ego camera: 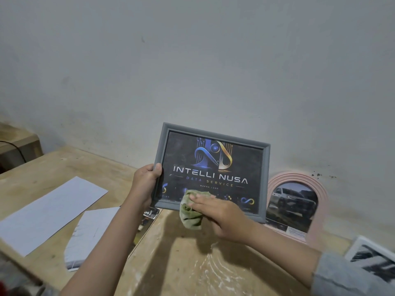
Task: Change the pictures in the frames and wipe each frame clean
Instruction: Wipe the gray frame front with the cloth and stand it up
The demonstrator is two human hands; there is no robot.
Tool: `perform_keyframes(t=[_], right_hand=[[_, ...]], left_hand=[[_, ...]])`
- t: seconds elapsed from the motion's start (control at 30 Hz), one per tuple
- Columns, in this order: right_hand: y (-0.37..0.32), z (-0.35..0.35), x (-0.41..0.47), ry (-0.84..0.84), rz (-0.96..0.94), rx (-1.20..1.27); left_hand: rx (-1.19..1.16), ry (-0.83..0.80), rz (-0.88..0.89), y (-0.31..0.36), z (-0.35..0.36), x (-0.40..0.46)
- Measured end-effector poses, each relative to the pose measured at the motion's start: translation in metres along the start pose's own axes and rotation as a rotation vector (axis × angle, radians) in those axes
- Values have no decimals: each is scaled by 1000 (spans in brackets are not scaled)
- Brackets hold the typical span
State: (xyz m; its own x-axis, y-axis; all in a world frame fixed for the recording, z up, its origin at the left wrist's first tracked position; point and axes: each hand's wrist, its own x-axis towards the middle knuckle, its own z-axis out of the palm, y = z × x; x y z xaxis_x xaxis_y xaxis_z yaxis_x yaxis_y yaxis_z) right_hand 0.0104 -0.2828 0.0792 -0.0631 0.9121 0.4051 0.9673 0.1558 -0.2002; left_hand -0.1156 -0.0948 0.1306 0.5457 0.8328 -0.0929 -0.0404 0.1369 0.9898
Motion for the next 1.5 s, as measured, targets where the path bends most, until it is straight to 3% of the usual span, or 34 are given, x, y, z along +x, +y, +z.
perform_keyframes(t=[0.13, 0.2, 0.27, 0.33, 0.5, 0.57, 0.77, 0.97, 1.07, 1.2, 1.27, 1.37, 1.5], right_hand=[[-13, -36, 22, -132, 249, 394], [-14, -60, 39, -38, 279, 449], [-3, -80, 59, 194, 164, 204], [13, -92, 81, 312, 37, -66], [36, -98, 124, 207, -23, -505], [33, -86, 127, 193, -32, -560], [12, -36, 99, 150, -146, -413], [-6, 2, 59, 10, -234, -277], [-18, 2, 51, -88, -88, -6], [-30, -41, 62, -174, 309, 542], [-22, -65, 75, -56, 398, 649], [3, -95, 98, 261, 219, 210], [35, -90, 114, 208, 62, -367]], left_hand=[[-23, 19, -17, 0, -1, 4], [-70, -1, -28, 2, 2, 4], [-100, -27, -24, 6, 6, 3], [-95, -70, 1, 9, 11, 0], [-42, -155, 93, 10, 22, -5], [-86, -157, 119, 11, 20, -3], [-208, -168, 123, 5, 13, 6], [-156, -94, 49, -4, 10, 9], [-72, -56, 81, -3, 6, 13], [-97, -39, 8, 4, 7, 10], [-117, -61, 10, 7, 9, 10], [-129, -58, 41, 12, 7, 10], [-86, -97, 68, 13, 11, 7]])
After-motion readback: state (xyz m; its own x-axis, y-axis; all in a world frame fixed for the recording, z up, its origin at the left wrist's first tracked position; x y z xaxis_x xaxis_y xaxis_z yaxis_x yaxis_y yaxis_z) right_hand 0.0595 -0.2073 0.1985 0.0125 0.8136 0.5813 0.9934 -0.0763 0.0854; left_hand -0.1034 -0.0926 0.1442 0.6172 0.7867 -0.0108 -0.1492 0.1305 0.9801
